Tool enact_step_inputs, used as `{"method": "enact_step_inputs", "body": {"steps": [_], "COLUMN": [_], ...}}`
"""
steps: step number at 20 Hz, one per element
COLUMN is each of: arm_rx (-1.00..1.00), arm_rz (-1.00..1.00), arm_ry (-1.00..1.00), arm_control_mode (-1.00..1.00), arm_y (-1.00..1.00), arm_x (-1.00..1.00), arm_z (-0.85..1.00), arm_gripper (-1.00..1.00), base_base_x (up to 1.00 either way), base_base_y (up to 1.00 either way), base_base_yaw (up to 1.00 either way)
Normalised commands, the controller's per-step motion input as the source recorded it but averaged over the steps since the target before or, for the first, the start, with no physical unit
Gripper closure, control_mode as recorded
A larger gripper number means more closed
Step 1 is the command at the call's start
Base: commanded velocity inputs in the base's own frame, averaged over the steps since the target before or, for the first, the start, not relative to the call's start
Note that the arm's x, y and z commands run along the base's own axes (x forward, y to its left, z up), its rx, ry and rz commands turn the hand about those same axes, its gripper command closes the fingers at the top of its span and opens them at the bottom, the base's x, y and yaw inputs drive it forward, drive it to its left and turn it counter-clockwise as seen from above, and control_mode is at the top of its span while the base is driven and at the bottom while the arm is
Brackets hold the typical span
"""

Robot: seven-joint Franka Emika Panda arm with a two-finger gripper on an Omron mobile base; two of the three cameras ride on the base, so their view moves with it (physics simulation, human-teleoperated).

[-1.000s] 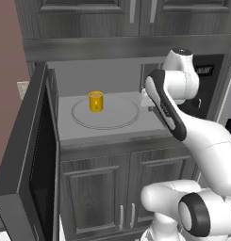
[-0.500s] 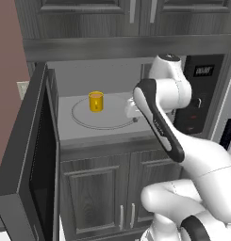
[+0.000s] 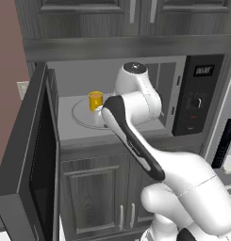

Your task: Pick the cup of tea, navigate to the dining table, and place it on the saucer.

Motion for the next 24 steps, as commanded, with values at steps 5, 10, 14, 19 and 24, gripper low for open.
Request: {"method": "enact_step_inputs", "body": {"steps": [5,10,14,19,24], "arm_rx": [-0.03,-0.03,0.01,0.11,0.04], "arm_rz": [-0.14,-0.18,-0.04,0.0,0.0], "arm_ry": [-0.16,0.0,0.0,-0.02,0.0], "arm_control_mode": [-1.0,-1.0,-1.0,-1.0,-1.0], "arm_y": [0.79,0.39,-0.33,-0.64,-0.64], "arm_x": [0.59,0.7,0.36,0.39,0.15], "arm_z": [0.0,0.0,0.0,0.0,-0.23], "arm_gripper": [-1.0,-1.0,-1.0,-1.0,-1.0], "base_base_x": [0.0,0.0,0.0,0.0,0.0], "base_base_y": [0.0,0.0,0.0,0.0,0.0], "base_base_yaw": [0.0,0.0,0.0,0.0,0.0]}}
